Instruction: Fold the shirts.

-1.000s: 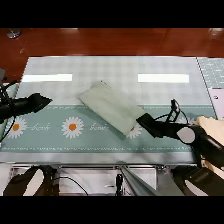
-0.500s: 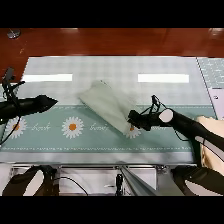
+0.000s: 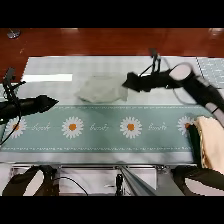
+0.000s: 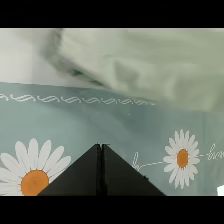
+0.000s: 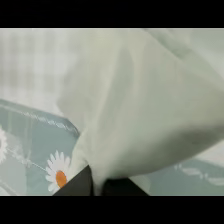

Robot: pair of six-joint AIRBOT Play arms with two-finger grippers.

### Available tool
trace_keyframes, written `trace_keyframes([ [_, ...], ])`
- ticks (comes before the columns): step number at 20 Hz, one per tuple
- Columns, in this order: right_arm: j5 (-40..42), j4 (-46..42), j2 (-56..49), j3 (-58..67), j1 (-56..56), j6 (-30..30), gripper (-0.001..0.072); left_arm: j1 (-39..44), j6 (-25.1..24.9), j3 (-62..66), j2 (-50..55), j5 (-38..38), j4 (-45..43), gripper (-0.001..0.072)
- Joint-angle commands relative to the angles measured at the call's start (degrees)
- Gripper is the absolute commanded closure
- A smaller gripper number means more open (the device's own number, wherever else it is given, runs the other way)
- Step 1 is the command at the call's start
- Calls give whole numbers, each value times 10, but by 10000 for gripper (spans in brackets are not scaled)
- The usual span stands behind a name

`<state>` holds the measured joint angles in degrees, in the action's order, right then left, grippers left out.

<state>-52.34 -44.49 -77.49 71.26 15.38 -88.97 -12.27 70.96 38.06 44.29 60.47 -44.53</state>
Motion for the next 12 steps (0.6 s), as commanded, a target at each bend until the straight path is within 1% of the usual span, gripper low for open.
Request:
trace_keyframes([
  [1, -156, -73, -2, 173, -95, -35, 689, 0, 2, 0, 0, 2, 0, 688],
  [5, -312, -167, 3, 311, -203, -88, 689, 1, 2, 0, 0, 1, 0, 688],
  [7, -389, -214, 25, 328, -261, -121, 689, 1, 2, 0, 0, -10, 0, 688],
  [9, -490, -331, 52, 328, -312, -151, 689, 1, 2, 0, 0, -22, 1, 688],
  [10, -538, -378, 65, 328, -339, -141, 690, 1, 2, 0, 0, -24, 1, 688],
  [11, -541, -398, 88, 321, -368, -127, 690, 1, 2, 0, 0, -25, 1, 688],
  [12, -541, -408, 113, 310, -396, -128, 690, 1, 2, 0, 0, -29, 1, 688],
])
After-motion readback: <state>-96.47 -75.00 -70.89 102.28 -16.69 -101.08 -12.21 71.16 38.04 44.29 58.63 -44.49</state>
